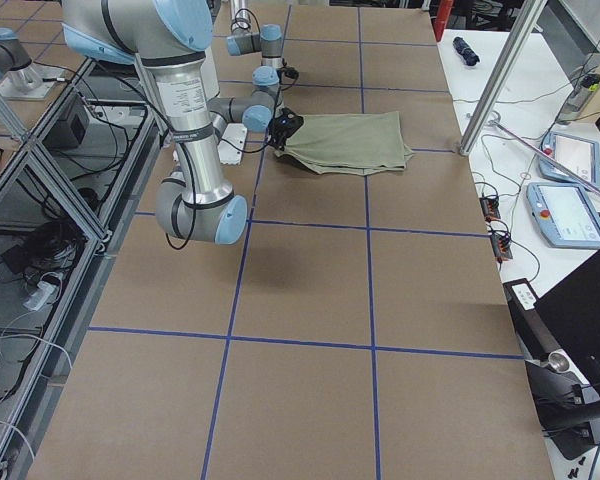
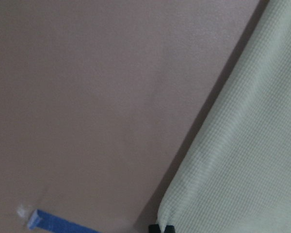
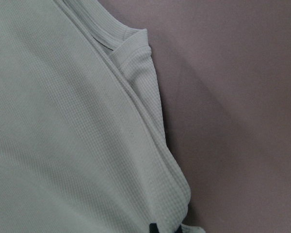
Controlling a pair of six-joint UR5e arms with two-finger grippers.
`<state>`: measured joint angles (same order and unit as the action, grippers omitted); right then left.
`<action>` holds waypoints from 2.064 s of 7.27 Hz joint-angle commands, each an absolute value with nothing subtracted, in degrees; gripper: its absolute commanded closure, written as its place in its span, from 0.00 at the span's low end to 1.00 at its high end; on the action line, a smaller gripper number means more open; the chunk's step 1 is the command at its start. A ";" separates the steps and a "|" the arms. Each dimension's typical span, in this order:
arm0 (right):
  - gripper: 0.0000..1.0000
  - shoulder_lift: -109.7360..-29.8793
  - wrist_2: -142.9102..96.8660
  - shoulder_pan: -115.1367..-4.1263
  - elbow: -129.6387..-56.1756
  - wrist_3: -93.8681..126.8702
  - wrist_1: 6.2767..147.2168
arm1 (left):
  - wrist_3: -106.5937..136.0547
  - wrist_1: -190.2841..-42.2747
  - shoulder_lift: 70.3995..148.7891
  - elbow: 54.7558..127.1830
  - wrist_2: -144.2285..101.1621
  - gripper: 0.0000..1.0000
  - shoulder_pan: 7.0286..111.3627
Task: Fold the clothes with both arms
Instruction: 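Grasp both near corners and lift them away from the robot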
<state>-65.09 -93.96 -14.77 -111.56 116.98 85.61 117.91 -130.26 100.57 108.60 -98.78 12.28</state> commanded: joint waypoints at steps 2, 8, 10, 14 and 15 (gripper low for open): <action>1.00 -65.39 -93.95 -14.68 -112.14 117.25 85.61 | 117.95 -130.25 99.58 114.94 -99.05 1.00 12.83; 1.00 -68.65 -94.66 -17.99 -124.54 124.18 85.69 | 120.24 -124.11 97.91 127.53 -107.10 1.00 20.34; 1.00 -65.07 -94.75 -23.53 -120.10 123.84 85.26 | 119.53 -123.75 101.05 124.04 -108.10 1.00 28.43; 1.00 -54.09 -96.93 -31.53 -102.71 121.29 85.08 | 108.66 -122.34 111.08 107.87 -111.80 1.00 38.39; 1.00 -51.44 -97.29 -32.86 -97.26 120.59 81.68 | 106.20 -122.60 112.31 104.88 -111.80 1.00 39.80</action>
<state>-55.14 -96.42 -30.90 -103.94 121.42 84.29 109.64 -122.48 110.69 108.61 -111.74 37.81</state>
